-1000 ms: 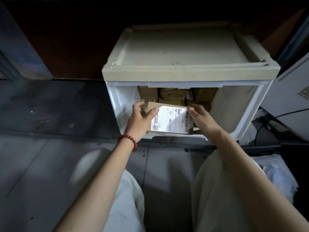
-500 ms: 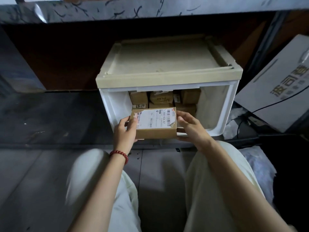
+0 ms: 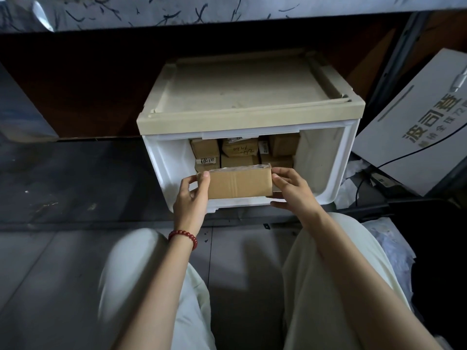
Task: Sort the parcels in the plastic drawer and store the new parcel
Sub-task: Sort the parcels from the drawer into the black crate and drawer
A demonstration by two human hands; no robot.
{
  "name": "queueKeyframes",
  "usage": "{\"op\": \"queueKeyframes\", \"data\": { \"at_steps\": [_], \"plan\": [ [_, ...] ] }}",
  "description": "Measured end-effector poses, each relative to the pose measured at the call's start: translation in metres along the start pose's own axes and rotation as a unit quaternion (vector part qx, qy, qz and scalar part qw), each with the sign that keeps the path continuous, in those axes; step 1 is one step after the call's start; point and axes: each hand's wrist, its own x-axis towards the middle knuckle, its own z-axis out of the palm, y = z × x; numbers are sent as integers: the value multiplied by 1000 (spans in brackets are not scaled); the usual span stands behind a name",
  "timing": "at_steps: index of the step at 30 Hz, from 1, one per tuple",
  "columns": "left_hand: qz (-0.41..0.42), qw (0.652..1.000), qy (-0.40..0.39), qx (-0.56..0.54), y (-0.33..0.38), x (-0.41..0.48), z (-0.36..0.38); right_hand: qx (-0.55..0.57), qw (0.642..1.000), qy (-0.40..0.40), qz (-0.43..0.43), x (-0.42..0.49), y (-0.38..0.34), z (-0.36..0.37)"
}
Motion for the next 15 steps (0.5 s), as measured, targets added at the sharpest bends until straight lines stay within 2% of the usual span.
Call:
{"op": "queueKeyframes", "data": {
  "at_steps": [9,15],
  "plan": [
    [0,999,-54,1,-6,3,1,-39,999,29,18,6,1,1],
    [2,998,-49,-31,-5,4,3,13,998,-19,51,4,1,2]
  ]
}}
